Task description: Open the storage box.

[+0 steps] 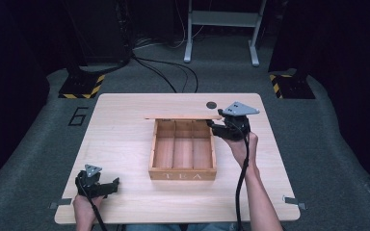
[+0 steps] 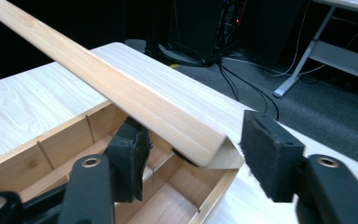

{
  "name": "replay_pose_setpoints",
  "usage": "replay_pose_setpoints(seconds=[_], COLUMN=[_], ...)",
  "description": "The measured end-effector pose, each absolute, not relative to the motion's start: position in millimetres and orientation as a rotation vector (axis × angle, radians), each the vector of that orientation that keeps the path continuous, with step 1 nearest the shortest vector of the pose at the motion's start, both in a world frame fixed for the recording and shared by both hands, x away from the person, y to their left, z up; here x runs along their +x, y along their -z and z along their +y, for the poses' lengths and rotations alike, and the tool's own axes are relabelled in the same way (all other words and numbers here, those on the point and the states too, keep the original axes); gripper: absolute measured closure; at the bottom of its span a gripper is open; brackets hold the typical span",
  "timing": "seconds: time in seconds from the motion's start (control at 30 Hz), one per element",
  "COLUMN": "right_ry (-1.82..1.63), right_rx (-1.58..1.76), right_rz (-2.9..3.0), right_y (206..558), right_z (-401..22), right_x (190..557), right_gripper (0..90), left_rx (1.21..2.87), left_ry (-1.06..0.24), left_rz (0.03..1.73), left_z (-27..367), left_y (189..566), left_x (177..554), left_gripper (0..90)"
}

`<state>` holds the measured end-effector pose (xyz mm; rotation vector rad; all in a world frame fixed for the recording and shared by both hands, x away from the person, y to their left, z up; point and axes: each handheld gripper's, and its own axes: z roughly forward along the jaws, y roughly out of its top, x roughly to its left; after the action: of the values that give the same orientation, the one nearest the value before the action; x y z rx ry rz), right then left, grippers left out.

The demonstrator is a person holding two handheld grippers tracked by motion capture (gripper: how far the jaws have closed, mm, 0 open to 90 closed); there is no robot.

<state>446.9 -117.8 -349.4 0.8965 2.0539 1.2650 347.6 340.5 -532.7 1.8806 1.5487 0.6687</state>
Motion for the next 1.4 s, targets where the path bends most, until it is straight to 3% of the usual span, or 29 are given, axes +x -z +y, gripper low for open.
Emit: replay_pose_setpoints(seconds=[0.53, 1.4], right_ry=[-1.256, -1.188], right_rx=[1.018, 1.175], right_rz=[2.099, 2.237], right_y=[386, 454], right_z=[-123, -122], right_x=[420, 398], right_gripper=[30.0, 30.5], left_rx=[1.879, 1.883], left_ry=[-0.668, -0.667], left_rz=[1.551, 1.549], left_z=[340, 341], left_y=[533, 533], left_x=[348, 348], left_gripper=[0.2, 0.3])
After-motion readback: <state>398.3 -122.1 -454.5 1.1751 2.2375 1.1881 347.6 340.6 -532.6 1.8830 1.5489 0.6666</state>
